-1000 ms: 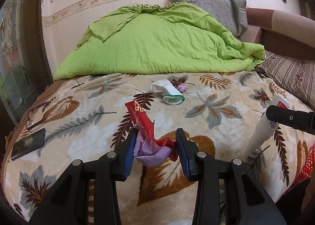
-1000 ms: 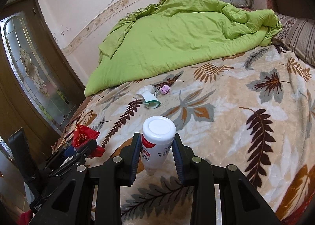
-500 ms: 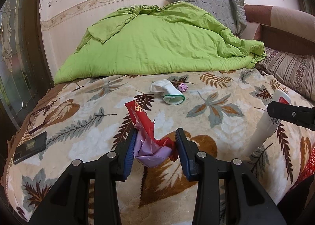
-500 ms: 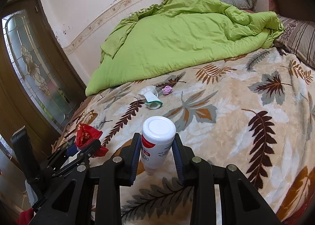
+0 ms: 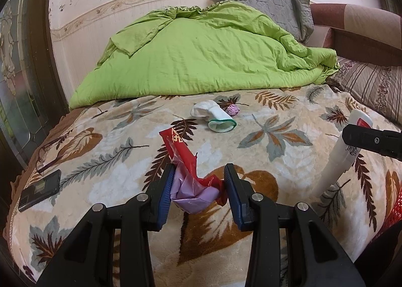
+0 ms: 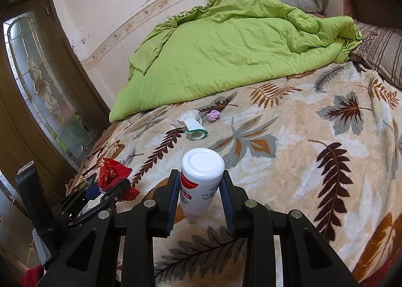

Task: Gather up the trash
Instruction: 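Hold the spray bottle in the right tool and wrapper in the left above the bed, then carry both items over the red basket and open both tools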

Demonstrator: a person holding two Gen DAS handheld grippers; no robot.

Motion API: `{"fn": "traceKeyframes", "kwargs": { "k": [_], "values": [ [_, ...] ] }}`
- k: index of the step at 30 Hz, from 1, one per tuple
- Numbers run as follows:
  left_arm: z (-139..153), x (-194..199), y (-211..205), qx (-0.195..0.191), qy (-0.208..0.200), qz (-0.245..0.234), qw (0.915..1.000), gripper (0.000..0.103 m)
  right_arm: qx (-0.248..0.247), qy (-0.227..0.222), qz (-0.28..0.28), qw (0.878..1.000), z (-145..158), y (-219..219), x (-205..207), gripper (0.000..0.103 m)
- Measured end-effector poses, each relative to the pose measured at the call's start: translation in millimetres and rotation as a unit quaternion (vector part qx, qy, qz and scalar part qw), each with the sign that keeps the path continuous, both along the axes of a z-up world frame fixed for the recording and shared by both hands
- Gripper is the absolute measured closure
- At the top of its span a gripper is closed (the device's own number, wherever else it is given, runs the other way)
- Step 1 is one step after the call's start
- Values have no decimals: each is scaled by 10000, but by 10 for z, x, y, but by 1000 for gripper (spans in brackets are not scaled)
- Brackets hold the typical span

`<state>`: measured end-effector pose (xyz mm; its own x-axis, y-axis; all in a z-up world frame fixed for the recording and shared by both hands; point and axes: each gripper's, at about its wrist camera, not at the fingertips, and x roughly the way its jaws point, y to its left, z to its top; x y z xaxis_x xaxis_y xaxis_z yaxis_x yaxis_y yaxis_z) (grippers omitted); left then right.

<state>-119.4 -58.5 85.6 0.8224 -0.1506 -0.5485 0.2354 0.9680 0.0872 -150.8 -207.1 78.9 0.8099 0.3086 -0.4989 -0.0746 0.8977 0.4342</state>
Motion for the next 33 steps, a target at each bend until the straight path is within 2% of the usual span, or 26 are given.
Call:
{"fn": "traceKeyframes", "kwargs": {
  "k": [33],
  "values": [
    [3, -39, -127, 57, -22, -35, 10000, 65, -3, -32, -12, 10000, 14, -37, -7, 69]
  ]
}}
